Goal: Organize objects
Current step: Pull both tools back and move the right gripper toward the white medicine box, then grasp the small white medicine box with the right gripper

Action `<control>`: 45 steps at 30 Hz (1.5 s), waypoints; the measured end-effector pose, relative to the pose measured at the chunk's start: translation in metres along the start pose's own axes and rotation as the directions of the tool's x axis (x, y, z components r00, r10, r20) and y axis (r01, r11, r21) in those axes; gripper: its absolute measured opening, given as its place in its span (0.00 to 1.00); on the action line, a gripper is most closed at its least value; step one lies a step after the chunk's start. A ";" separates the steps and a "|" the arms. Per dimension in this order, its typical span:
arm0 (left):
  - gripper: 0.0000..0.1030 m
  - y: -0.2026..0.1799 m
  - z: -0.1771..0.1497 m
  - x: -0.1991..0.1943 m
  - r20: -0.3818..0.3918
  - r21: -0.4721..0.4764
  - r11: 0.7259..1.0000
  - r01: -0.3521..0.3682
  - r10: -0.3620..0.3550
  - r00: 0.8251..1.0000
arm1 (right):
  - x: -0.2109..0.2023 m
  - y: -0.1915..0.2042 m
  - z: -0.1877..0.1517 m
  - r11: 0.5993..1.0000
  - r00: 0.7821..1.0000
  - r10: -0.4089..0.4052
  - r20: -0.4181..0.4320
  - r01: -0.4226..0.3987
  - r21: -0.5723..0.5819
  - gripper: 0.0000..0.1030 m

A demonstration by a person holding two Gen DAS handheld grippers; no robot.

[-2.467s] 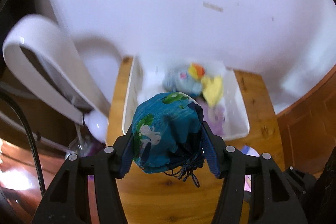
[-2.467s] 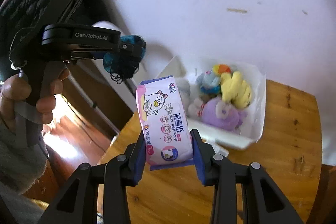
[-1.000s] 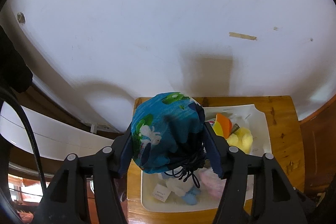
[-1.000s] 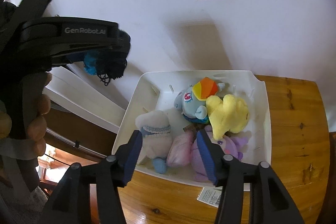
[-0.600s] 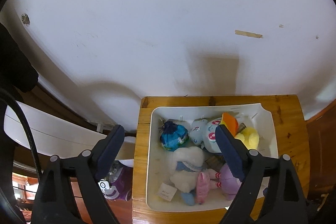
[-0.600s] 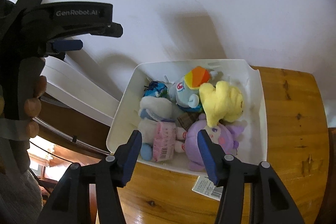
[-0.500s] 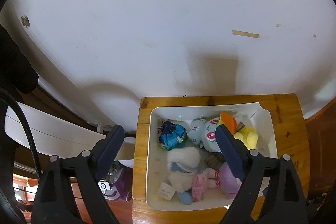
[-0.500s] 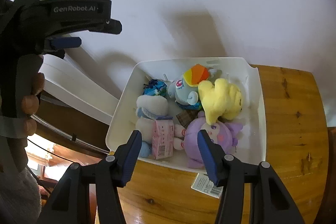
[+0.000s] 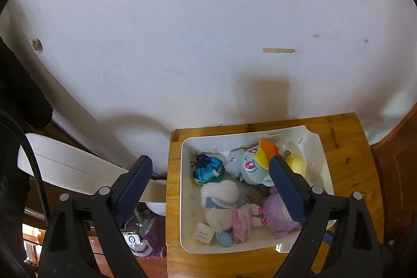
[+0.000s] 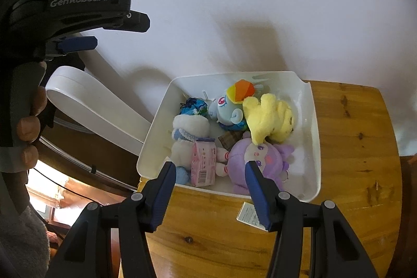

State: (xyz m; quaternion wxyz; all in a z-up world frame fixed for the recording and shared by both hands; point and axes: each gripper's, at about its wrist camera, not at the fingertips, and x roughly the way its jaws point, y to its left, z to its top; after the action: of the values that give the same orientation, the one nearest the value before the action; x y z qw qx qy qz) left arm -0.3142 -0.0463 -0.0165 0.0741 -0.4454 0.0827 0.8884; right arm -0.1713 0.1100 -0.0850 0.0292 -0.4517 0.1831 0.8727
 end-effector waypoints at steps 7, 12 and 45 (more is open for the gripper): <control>0.90 -0.002 -0.009 -0.032 0.036 0.015 1.000 0.022 -0.023 0.999 | -0.028 0.007 -0.007 1.000 0.999 -0.011 0.036 0.011 -0.011 0.54; 0.94 -0.003 -0.020 -0.058 0.063 0.043 0.998 0.039 -0.042 0.997 | -0.048 0.010 -0.013 1.000 0.998 -0.015 0.058 0.016 -0.017 0.57; 0.96 -0.004 -0.181 -0.079 -0.024 0.094 0.991 0.100 -0.098 0.995 | 0.012 -0.060 -0.100 0.994 0.995 -0.072 -0.063 0.067 -0.090 0.65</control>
State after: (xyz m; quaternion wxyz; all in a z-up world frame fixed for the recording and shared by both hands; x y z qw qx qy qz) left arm -0.1261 -0.0859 -0.0601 0.1383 -0.4536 0.1034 0.8743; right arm -0.0877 0.1302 -0.1643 0.0336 -0.4874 0.1296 0.8628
